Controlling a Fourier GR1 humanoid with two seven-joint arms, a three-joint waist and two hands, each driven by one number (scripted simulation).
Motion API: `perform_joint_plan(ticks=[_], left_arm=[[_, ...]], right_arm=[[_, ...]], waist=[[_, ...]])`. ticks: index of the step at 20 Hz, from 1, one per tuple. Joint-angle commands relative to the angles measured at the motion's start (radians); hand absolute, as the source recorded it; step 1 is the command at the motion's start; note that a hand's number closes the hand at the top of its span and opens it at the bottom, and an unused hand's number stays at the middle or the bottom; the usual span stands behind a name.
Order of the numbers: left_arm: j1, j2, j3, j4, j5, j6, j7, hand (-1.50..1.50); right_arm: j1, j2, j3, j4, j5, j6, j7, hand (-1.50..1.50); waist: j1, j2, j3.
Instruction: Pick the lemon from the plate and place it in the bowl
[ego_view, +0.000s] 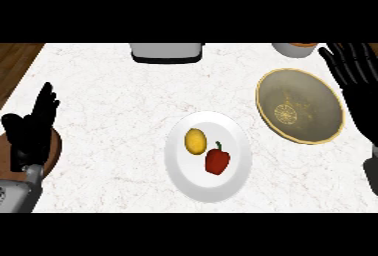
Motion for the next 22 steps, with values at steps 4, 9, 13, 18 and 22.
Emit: perform_joint_plan(ticks=[4,9,13,18,22], left_arm=[[-0.047,-0.079,0.023,-0.093,0.117,-0.113,-0.093,0.0],[-0.048,-0.122,0.007,-0.144,0.183,-0.164,-0.094,0.0],[-0.049,-0.141,0.025,-0.126,0.243,-0.238,-0.126,0.0],[-0.045,-0.112,0.064,-0.124,0.272,-0.292,-0.128,0.0],[-0.033,-0.107,0.063,-0.091,0.269,-0.328,-0.157,0.0]], right_arm=[[0.001,0.235,0.135,0.125,0.114,-0.308,0.184,-1.5],[0.127,0.155,0.144,0.331,0.37,-0.55,0.316,-1.5],[0.01,0.31,0.27,0.396,0.601,-0.82,0.388,-1.5],[-0.197,0.23,0.34,0.542,0.81,-0.757,0.698,-1.5],[-0.331,0.198,0.387,0.596,0.734,-0.415,0.903,-1.5]], waist=[[0.03,0.039,-0.008],[0.016,0.049,-0.018],[0.035,0.041,-0.009],[0.023,0.033,-0.007],[0.031,0.038,-0.008]])
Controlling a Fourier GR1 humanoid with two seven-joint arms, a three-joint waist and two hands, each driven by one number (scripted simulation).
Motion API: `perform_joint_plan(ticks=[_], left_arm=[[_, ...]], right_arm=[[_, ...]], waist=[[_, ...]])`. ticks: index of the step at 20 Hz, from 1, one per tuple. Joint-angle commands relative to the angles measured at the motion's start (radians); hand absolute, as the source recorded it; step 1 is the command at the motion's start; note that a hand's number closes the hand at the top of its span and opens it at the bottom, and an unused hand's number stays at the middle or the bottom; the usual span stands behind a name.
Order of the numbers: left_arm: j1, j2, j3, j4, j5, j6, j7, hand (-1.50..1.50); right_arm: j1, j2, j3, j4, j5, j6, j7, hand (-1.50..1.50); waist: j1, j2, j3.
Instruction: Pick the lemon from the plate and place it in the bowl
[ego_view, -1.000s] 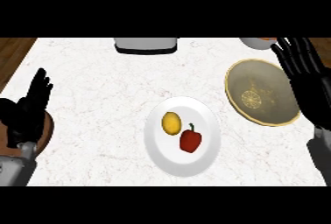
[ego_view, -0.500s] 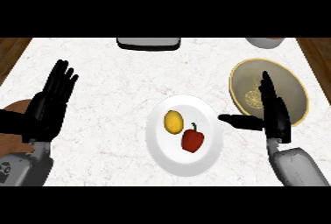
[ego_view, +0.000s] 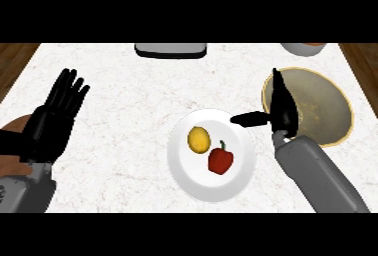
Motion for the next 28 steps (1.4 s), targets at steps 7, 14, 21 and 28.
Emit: perform_joint_plan(ticks=[7,14,21,28], left_arm=[[-0.012,-0.001,0.008,0.022,0.013,-0.04,-0.015,0.0],[-0.011,0.016,0.05,0.007,0.018,-0.045,0.009,0.0],[0.036,-0.009,0.071,0.034,0.0,-0.083,-0.037,0.0],[0.085,0.003,0.115,-0.023,0.005,-0.099,-0.013,0.0]], right_arm=[[-0.257,0.025,0.065,0.13,-0.27,0.732,0.436,-1.5],[-0.488,0.135,0.0,0.271,-0.358,0.82,0.618,-1.5],[-0.511,0.193,-0.031,0.348,-0.337,0.773,0.6,-1.5],[-0.331,0.242,0.039,0.227,-0.246,0.675,0.567,-1.5]], waist=[[0.023,0.007,0.002],[-0.006,0.0,0.005],[-0.021,-0.001,0.006],[-0.032,-0.007,0.006]])
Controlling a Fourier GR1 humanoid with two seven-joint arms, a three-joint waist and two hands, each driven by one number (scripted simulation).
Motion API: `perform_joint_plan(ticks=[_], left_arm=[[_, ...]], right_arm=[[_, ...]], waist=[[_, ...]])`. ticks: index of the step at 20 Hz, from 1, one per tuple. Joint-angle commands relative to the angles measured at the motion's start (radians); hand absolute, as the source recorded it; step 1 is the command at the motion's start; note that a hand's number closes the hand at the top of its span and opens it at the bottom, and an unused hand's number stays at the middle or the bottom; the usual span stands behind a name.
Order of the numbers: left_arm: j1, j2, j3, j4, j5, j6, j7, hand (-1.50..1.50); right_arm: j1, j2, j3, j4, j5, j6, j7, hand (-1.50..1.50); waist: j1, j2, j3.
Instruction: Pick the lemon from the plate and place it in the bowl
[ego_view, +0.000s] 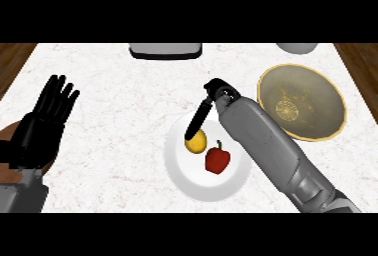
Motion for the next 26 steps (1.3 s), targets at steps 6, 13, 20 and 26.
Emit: perform_joint_plan(ticks=[6,13,20,26], left_arm=[[0.005,-0.017,0.032,-0.029,-0.008,-0.013,0.033,0.0],[-0.01,-0.022,0.061,-0.074,-0.02,-0.019,0.104,0.0],[-0.036,-0.083,0.048,0.032,-0.09,-0.036,0.029,0.0],[-0.009,-0.079,0.079,0.023,-0.087,-0.089,0.031,0.0]], right_arm=[[0.127,0.055,0.086,-0.084,0.192,-0.111,0.058,-1.5],[0.138,0.052,0.037,-0.108,0.262,-0.068,0.044,-1.5],[0.234,0.066,0.12,-0.071,0.248,-0.12,-0.009,-1.5],[0.139,0.066,0.143,0.035,0.156,-0.124,-0.001,-1.5]], waist=[[-0.001,0.001,0.0],[-0.001,0.001,0.001],[-0.002,0.002,0.0],[0.01,0.004,0.0]])
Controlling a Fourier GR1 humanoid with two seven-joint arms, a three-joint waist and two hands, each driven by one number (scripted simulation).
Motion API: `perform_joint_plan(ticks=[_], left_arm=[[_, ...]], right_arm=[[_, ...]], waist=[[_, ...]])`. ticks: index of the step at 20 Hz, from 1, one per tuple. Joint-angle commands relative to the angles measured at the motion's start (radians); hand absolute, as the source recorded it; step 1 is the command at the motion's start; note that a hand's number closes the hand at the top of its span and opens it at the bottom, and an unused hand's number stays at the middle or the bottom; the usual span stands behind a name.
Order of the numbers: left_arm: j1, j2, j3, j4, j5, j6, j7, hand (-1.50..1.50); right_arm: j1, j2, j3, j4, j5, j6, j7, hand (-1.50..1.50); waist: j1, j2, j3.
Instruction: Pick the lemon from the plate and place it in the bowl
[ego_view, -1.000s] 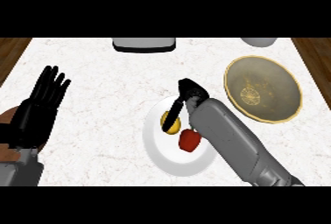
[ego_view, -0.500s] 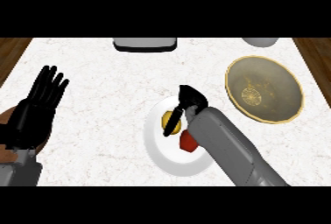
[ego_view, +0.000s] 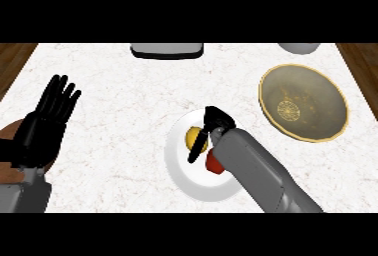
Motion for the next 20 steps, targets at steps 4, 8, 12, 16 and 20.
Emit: perform_joint_plan(ticks=[4,8,12,16,20], left_arm=[[-0.011,-0.023,0.008,-0.002,-0.022,-0.017,0.021,0.0],[-0.027,-0.026,0.017,-0.008,-0.02,-0.006,0.043,0.0],[0.037,-0.035,0.025,-0.016,-0.034,-0.052,0.0,0.0],[-0.012,-0.032,0.046,-0.049,-0.037,-0.019,0.053,0.0],[-0.009,-0.072,0.043,0.031,-0.06,-0.038,-0.02,0.0]], right_arm=[[-0.069,0.005,-0.023,0.102,-0.033,0.06,0.02,1.5],[-0.077,0.005,0.055,0.185,0.016,0.095,-0.112,1.5],[-0.057,0.004,0.115,0.144,0.01,0.049,-0.109,1.5],[-0.096,0.004,0.126,0.202,0.007,0.078,-0.16,1.5],[-0.09,-0.002,0.121,0.169,0.097,0.08,-0.178,1.5]], waist=[[0.0,0.0,0.0],[0.009,0.004,0.0],[0.004,0.0,0.0],[0.007,0.001,0.0],[-0.009,-0.001,0.0]])
